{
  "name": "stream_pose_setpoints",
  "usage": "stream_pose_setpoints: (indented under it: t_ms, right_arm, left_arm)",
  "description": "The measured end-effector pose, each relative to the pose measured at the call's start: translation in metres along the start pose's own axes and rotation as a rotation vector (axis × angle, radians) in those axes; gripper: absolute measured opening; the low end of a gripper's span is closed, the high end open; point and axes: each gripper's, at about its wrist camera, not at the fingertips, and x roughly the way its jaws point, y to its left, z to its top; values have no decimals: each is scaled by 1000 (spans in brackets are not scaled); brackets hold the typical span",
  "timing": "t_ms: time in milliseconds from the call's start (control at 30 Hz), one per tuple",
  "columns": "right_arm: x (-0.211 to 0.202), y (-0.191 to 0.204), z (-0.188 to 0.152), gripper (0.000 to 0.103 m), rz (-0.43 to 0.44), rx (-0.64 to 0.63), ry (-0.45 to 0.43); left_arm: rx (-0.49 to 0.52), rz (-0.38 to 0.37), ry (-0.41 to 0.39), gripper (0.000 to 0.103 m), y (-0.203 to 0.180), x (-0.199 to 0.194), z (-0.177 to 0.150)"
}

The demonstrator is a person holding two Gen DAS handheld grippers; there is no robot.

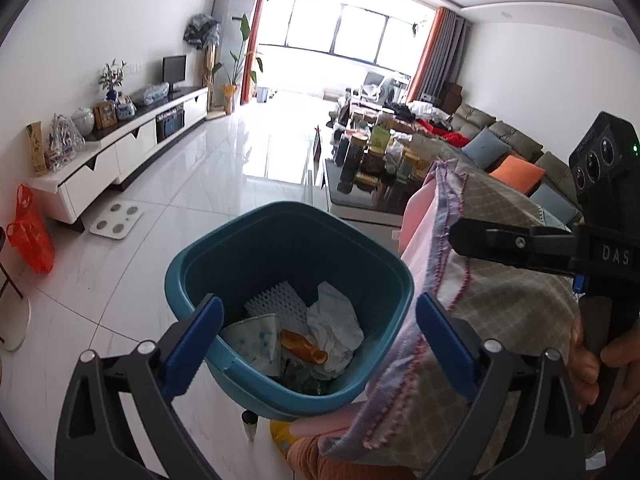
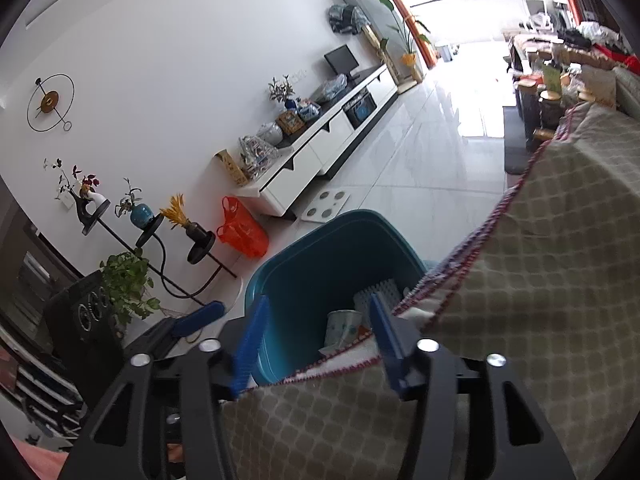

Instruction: Collect trash

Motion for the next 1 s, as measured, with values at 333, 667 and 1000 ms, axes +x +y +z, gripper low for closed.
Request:
stream_pose_setpoints:
  t_ms: [333, 667, 1000]
  right_arm:
    - [-28, 1, -17, 74, -24, -27, -52]
    - [-67, -9, -44, 90, -88, -42, -132]
    - [-115, -14, -77, 99, -212, -60, -230]
  left_arm:
    - [11, 10, -49, 99, -13, -21, -6]
    - [-1, 7, -93, 99, -26, -36, -19]
    - [47, -28, -173, 99, -60, -56, -30]
